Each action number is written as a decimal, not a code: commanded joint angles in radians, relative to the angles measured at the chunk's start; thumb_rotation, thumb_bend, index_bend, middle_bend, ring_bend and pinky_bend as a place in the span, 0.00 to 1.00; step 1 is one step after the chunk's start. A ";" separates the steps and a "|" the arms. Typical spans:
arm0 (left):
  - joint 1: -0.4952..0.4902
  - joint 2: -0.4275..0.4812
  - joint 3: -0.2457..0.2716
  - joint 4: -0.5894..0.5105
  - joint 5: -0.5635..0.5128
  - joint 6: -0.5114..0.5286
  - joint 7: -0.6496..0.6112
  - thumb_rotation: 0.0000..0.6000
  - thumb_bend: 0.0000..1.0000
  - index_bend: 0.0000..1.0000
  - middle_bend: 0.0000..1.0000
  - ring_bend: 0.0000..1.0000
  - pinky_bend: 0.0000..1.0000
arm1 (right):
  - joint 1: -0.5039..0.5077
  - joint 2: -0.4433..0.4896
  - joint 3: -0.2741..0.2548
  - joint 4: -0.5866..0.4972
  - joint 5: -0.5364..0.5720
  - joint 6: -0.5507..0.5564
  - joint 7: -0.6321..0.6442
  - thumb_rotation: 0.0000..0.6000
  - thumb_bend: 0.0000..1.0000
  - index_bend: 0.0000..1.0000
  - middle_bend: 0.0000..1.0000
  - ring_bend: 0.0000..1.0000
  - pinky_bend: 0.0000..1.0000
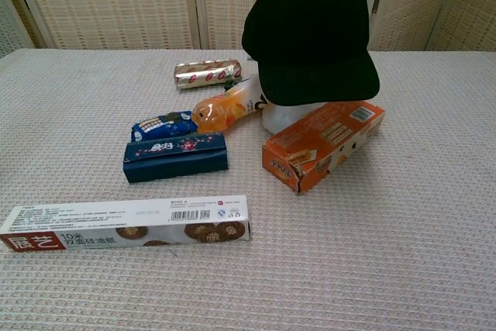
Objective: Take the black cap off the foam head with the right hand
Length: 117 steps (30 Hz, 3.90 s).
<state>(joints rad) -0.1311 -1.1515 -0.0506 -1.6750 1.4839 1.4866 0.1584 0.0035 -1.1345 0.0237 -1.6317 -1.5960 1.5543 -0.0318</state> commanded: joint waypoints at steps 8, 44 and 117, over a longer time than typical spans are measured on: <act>0.005 -0.011 0.000 0.019 0.001 0.002 -0.008 1.00 0.08 0.26 0.25 0.21 0.14 | 0.012 -0.023 -0.003 0.005 -0.008 -0.012 -0.008 0.65 0.18 0.23 0.34 0.26 0.38; 0.004 0.048 0.011 -0.027 0.036 -0.005 -0.028 1.00 0.08 0.27 0.24 0.21 0.14 | 0.423 -0.510 0.177 0.391 -0.102 -0.136 -0.073 0.96 0.03 0.45 1.00 1.00 1.00; 0.001 0.099 0.027 -0.051 0.052 -0.035 -0.067 1.00 0.08 0.27 0.24 0.21 0.14 | 0.828 -0.543 0.472 0.655 0.187 -0.198 0.012 1.00 1.00 0.79 1.00 1.00 1.00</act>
<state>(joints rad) -0.1299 -1.0520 -0.0234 -1.7258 1.5355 1.4515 0.0911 0.8299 -1.6863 0.4920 -0.9818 -1.4139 1.3579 -0.0236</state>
